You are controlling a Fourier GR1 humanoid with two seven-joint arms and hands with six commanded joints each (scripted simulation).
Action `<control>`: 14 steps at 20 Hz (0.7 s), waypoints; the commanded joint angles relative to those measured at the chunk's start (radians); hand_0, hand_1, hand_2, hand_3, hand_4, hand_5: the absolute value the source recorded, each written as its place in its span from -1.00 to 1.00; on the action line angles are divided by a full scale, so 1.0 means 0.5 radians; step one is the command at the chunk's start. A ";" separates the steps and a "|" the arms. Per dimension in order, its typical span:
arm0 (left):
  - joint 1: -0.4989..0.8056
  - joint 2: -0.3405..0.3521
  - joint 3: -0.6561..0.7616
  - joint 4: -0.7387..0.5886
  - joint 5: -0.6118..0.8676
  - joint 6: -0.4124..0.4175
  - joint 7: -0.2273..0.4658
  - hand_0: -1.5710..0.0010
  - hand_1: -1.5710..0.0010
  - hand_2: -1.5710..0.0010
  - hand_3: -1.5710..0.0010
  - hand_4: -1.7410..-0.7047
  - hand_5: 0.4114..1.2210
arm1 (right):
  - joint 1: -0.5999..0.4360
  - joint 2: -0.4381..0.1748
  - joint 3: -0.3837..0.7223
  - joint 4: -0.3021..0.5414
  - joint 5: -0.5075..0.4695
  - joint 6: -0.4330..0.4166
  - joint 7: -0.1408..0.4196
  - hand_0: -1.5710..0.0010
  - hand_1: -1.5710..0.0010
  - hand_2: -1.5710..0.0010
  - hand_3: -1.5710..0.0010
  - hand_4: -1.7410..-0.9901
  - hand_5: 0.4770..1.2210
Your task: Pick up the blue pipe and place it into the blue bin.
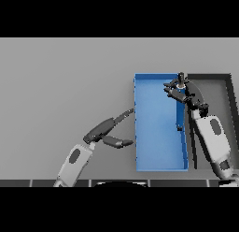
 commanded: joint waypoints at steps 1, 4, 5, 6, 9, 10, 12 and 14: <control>-0.004 0.011 0.005 -0.002 0.001 -0.005 -0.003 1.00 1.00 1.00 1.00 0.66 -0.98 | -0.017 -0.084 0.107 0.062 -0.084 -0.070 0.020 -0.86 -0.70 -0.70 0.00 -0.83 1.00; 0.013 0.029 0.011 -0.009 0.003 -0.007 0.003 1.00 1.00 1.00 1.00 0.67 -0.97 | -0.167 -0.324 0.524 0.236 -0.384 -0.206 0.020 0.05 0.13 0.13 0.49 -0.13 1.00; -0.006 0.019 0.011 -0.012 0.004 -0.004 0.018 1.00 1.00 1.00 1.00 0.67 -0.96 | -0.230 -0.389 0.647 0.254 -0.450 -0.153 0.014 0.24 0.30 0.30 0.59 0.08 1.00; -0.014 0.012 0.009 -0.001 -0.002 0.003 0.016 1.00 1.00 1.00 1.00 0.67 -0.96 | -0.261 -0.457 0.739 0.216 -0.490 -0.119 0.009 0.39 0.44 0.44 0.67 0.24 0.90; -0.017 -0.009 0.001 0.003 0.004 0.007 0.038 1.00 1.00 1.00 1.00 0.65 -0.96 | -0.340 -0.564 0.920 0.151 -0.454 0.031 -0.017 0.69 0.71 0.71 0.83 0.60 0.49; -0.003 0.001 -0.003 -0.011 0.004 0.001 0.031 1.00 1.00 1.00 1.00 0.65 -0.96 | -0.352 -0.572 0.946 0.168 -0.447 0.050 0.021 0.75 0.77 0.77 0.87 0.68 0.35; 0.007 0.007 -0.007 -0.020 0.002 0.001 0.023 1.00 1.00 1.00 1.00 0.65 -0.96 | -0.369 -0.590 1.007 0.193 -0.472 0.045 0.021 0.84 0.85 0.85 0.91 0.77 0.13; 0.005 0.009 -0.004 -0.027 -0.002 0.008 0.020 1.00 1.00 1.00 1.00 0.65 -0.96 | -0.395 -0.603 1.071 0.214 -0.487 0.040 0.021 0.90 0.91 0.91 0.94 0.81 -0.01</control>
